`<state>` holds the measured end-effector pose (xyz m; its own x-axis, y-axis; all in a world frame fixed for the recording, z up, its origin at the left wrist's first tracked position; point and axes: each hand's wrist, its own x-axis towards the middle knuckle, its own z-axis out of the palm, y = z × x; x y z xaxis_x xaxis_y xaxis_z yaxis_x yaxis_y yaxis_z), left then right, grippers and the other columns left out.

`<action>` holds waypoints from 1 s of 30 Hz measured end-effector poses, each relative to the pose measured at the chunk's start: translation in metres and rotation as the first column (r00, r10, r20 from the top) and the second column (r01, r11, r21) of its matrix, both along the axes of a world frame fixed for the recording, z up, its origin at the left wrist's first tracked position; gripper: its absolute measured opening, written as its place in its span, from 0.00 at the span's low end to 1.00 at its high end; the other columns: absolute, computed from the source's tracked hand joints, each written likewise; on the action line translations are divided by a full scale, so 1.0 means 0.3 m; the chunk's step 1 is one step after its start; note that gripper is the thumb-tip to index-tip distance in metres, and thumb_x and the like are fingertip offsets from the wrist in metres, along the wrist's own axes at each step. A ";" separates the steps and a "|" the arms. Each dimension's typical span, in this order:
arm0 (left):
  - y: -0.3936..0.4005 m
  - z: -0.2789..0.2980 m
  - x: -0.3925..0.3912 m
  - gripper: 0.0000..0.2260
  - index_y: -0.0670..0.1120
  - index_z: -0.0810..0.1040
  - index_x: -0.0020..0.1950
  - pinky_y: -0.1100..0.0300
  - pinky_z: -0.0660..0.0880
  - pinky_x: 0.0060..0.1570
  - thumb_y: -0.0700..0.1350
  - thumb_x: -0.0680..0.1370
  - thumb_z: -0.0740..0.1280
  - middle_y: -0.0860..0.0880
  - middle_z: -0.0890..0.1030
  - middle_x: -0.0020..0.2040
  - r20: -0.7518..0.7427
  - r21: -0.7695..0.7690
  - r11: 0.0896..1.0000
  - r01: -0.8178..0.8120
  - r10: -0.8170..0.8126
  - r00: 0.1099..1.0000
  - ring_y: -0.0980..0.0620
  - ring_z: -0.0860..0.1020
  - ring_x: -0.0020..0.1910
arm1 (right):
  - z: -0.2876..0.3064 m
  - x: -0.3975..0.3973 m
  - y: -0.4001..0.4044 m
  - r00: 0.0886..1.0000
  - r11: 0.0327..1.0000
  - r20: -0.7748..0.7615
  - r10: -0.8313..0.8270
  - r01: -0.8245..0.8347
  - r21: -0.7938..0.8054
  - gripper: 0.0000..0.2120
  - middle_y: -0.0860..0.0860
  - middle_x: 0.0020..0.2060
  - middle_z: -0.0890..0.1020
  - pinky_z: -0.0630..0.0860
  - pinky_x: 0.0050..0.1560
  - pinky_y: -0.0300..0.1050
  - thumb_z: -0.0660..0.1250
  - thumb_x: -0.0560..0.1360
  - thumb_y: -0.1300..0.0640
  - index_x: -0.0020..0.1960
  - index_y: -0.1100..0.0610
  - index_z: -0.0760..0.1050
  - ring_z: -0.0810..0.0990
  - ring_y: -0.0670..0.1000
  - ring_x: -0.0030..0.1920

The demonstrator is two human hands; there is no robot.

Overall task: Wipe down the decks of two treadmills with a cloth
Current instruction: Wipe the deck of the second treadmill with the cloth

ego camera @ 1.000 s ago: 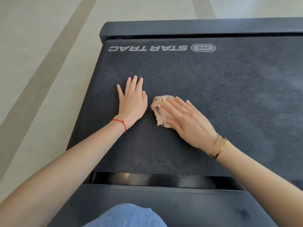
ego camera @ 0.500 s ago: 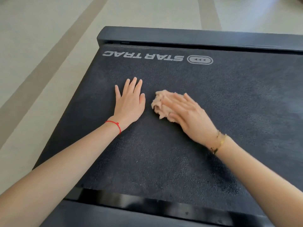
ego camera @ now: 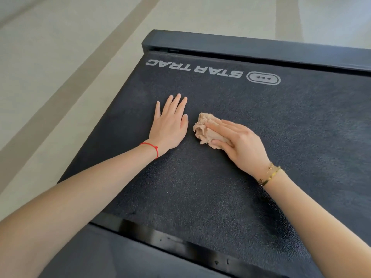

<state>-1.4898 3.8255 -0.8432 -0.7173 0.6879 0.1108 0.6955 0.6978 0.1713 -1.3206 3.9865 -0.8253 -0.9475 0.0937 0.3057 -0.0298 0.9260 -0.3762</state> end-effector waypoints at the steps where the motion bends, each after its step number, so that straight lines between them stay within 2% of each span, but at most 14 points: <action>1: 0.002 -0.001 0.001 0.24 0.48 0.52 0.81 0.42 0.45 0.78 0.50 0.85 0.49 0.49 0.52 0.81 0.003 0.005 1.000 -0.002 0.002 1.000 0.49 0.48 0.80 | 0.000 -0.001 0.001 1.000 1.000 -0.003 0.010 -0.010 -0.008 0.20 0.49 0.66 0.77 0.72 0.65 0.51 0.66 0.79 0.53 0.70 0.52 0.73 0.76 0.53 0.66; 3: 0.002 -0.004 0.002 0.24 0.48 0.52 0.81 0.42 0.45 0.78 0.50 0.85 0.49 0.49 0.53 0.81 0.006 0.010 1.000 -0.005 0.005 1.000 0.49 0.48 0.80 | -0.003 -0.002 0.007 0.999 0.999 0.025 0.046 -0.046 -0.017 0.20 0.50 0.66 0.77 0.72 0.65 0.55 0.66 0.79 0.52 0.71 0.53 0.72 0.75 0.55 0.66; 6: 0.003 -0.006 0.000 0.24 0.48 0.53 0.81 0.42 0.46 0.78 0.50 0.85 0.49 0.49 0.53 0.81 0.006 0.013 1.000 -0.012 0.012 1.000 0.49 0.49 0.80 | -0.008 -0.002 0.025 0.994 0.994 0.051 0.097 -0.099 0.037 0.22 0.48 0.67 0.76 0.71 0.65 0.56 0.64 0.80 0.49 0.73 0.52 0.69 0.74 0.56 0.66; 10: -0.001 -0.006 -0.001 0.24 0.48 0.53 0.81 0.42 0.46 0.77 0.49 0.85 0.49 0.49 0.54 0.81 0.003 0.007 1.000 -0.003 0.003 1.000 0.48 0.49 0.80 | -0.014 0.002 0.009 0.999 0.998 0.022 0.040 -0.041 0.045 0.21 0.46 0.66 0.76 0.72 0.56 0.57 0.64 0.80 0.52 0.72 0.49 0.70 0.74 0.57 0.56; 13: -0.004 -0.005 0.005 0.24 0.48 0.52 0.81 0.42 0.46 0.78 0.49 0.85 0.49 0.49 0.53 0.81 0.006 0.000 1.000 -0.007 0.007 1.000 0.48 0.49 0.80 | 0.000 0.036 -0.029 0.999 0.999 0.032 0.044 -0.044 -0.002 0.20 0.46 0.61 0.80 0.72 0.53 0.57 0.65 0.79 0.54 0.71 0.48 0.71 0.73 0.56 0.51; 16: -0.007 -0.001 0.007 0.24 0.48 0.51 0.81 0.43 0.45 0.78 0.50 0.85 0.48 0.49 0.52 0.81 0.021 -0.008 1.000 -0.005 0.005 1.000 0.49 0.48 0.80 | 0.000 0.123 -0.103 0.990 0.992 0.075 0.116 -0.112 -0.051 0.21 0.44 0.54 0.81 0.72 0.53 0.54 0.64 0.79 0.52 0.71 0.46 0.70 0.72 0.53 0.53; 18: -0.013 0.001 0.014 0.24 0.48 0.51 0.81 0.43 0.45 0.78 0.50 0.85 0.48 0.49 0.52 0.81 0.025 -0.010 1.000 -0.002 0.003 1.000 0.49 0.48 0.80 | -0.010 0.191 -0.161 0.980 0.985 0.106 0.168 -0.162 -0.063 0.20 0.43 0.52 0.79 0.72 0.54 0.52 0.60 0.80 0.48 0.72 0.43 0.68 0.71 0.52 0.55; 20: -0.019 0.003 0.022 0.24 0.48 0.51 0.81 0.43 0.45 0.78 0.49 0.85 0.48 0.49 0.52 0.81 0.028 -0.009 1.000 -0.002 0.002 1.000 0.50 0.48 0.80 | -0.017 0.236 -0.202 0.973 0.982 0.134 0.188 -0.181 -0.063 0.21 0.43 0.53 0.78 0.72 0.54 0.51 0.56 0.80 0.45 0.73 0.41 0.66 0.71 0.52 0.56; 23: -0.026 0.008 0.040 0.24 0.48 0.51 0.81 0.43 0.44 0.78 0.49 0.85 0.48 0.49 0.52 0.81 0.030 -0.013 1.000 -0.002 0.002 1.000 0.50 0.47 0.80 | 0.001 0.218 -0.204 0.982 0.988 0.105 0.156 -0.157 0.004 0.21 0.42 0.61 0.79 0.69 0.52 0.49 0.54 0.80 0.48 0.72 0.45 0.69 0.71 0.54 0.53; 26: -0.037 0.015 0.068 0.24 0.48 0.51 0.81 0.43 0.44 0.78 0.49 0.85 0.48 0.49 0.51 0.81 0.043 0.000 1.000 0.004 -0.004 0.999 0.50 0.47 0.80 | 0.022 0.172 -0.199 0.997 1.000 0.070 0.027 -0.027 -0.007 0.20 0.42 0.67 0.76 0.69 0.52 0.53 0.60 0.80 0.52 0.72 0.47 0.70 0.70 0.55 0.50; 28: -0.046 0.015 0.082 0.23 0.48 0.51 0.81 0.43 0.44 0.78 0.49 0.85 0.47 0.49 0.51 0.81 0.041 0.004 1.000 0.003 -0.003 0.999 0.50 0.47 0.80 | 0.019 0.190 -0.242 0.997 1.000 0.077 -0.002 0.004 -0.027 0.20 0.41 0.61 0.79 0.69 0.52 0.54 0.63 0.79 0.52 0.71 0.45 0.70 0.70 0.55 0.50; 30: -0.052 0.015 0.086 0.23 0.48 0.51 0.81 0.43 0.44 0.78 0.49 0.85 0.48 0.49 0.51 0.81 0.036 0.005 1.000 0.003 -0.003 0.999 0.50 0.47 0.80 | 0.017 0.253 -0.310 0.998 0.999 0.041 0.037 -0.036 -0.038 0.19 0.42 0.49 0.80 0.71 0.50 0.54 0.61 0.80 0.50 0.70 0.45 0.72 0.71 0.55 0.48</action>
